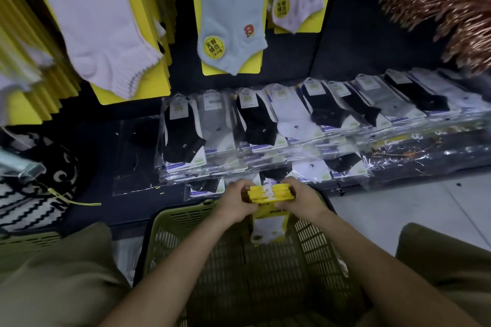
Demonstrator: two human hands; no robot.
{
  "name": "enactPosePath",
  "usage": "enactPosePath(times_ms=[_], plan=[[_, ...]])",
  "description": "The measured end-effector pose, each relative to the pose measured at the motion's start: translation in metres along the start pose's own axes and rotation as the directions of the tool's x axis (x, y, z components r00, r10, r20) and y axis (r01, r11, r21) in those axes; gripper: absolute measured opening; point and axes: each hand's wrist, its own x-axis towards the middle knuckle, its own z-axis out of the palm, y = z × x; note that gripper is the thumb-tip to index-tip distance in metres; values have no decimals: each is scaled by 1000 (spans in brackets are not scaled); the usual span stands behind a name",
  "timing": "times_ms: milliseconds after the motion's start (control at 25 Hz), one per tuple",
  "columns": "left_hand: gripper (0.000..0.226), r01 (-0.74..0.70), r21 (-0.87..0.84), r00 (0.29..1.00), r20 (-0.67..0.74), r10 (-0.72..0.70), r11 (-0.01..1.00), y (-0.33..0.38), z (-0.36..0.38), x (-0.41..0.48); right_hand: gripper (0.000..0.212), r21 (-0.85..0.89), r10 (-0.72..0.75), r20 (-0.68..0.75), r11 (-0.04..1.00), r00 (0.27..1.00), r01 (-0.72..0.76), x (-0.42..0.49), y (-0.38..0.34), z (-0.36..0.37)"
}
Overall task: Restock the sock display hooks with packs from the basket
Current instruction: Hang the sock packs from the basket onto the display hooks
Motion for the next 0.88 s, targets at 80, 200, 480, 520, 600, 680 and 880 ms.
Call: enactPosePath(times_ms=[80, 200, 480, 520, 600, 680, 880], plan=[[41, -34, -180, 999, -5, 34, 983, 15, -19, -6, 45, 202, -33, -40, 979, 999, 40, -5, -18, -11], [37, -123, -399, 992, -30, 121, 909, 45, -46, -21, 38, 429, -111, -91, 892, 990, 139, -15, -51, -27], [79, -281, -637, 955, -112, 275, 718, 111, -100, -50, 29, 543, -330, -149, 760, 932, 356, -37, -134, -76], [89, -265, -643, 957, -85, 277, 719, 115, -105, -53, 29, 542, -357, -155, 749, 921, 381, -40, -142, -81], [89, -270, -590, 946, -18, 323, 760, 120, -110, -60, 30, 556, -401, -168, 716, 901, 422, -46, -155, -90], [67, -323, -544, 931, -34, 364, 775, 126, -112, -65, 29, 559, -434, -185, 692, 882, 458, -51, -166, -97], [43, -457, -547, 889, -253, 382, 702, 169, -134, -74, 42, 558, -341, -388, 653, 856, 512, -54, -207, -110]])
